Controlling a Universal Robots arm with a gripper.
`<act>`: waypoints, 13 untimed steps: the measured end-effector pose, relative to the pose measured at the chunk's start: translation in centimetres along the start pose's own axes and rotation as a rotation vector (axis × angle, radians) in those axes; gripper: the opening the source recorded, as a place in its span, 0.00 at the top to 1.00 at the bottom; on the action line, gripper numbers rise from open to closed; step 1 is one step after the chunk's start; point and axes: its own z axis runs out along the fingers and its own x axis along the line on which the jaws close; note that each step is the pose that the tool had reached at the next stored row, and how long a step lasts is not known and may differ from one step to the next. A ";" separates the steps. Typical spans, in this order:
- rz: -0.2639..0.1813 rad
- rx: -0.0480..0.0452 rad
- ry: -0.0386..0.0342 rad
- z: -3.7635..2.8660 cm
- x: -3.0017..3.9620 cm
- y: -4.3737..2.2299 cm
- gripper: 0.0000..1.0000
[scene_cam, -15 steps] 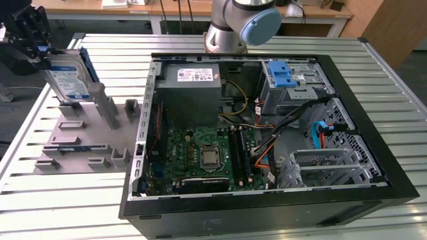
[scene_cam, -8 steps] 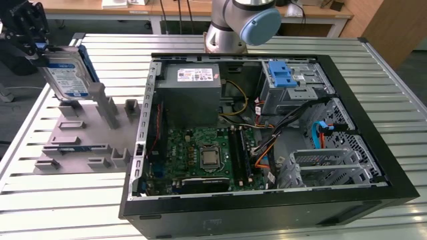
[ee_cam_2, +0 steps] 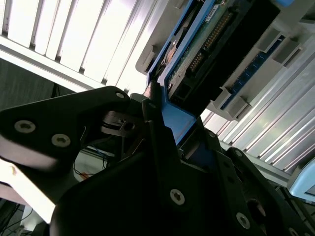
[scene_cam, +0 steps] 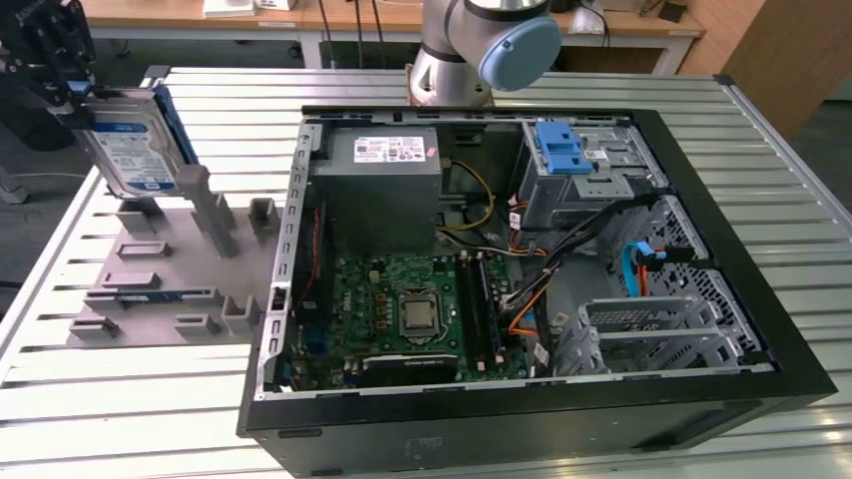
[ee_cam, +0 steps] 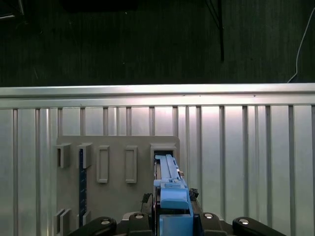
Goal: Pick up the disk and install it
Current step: 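Pick up the disk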
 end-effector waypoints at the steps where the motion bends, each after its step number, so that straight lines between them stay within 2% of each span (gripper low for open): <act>1: 0.000 0.0001 0.0000 -0.05 0.00 0.00 0.64; 13: 0.000 -0.0001 0.0001 -0.78 0.00 0.00 0.64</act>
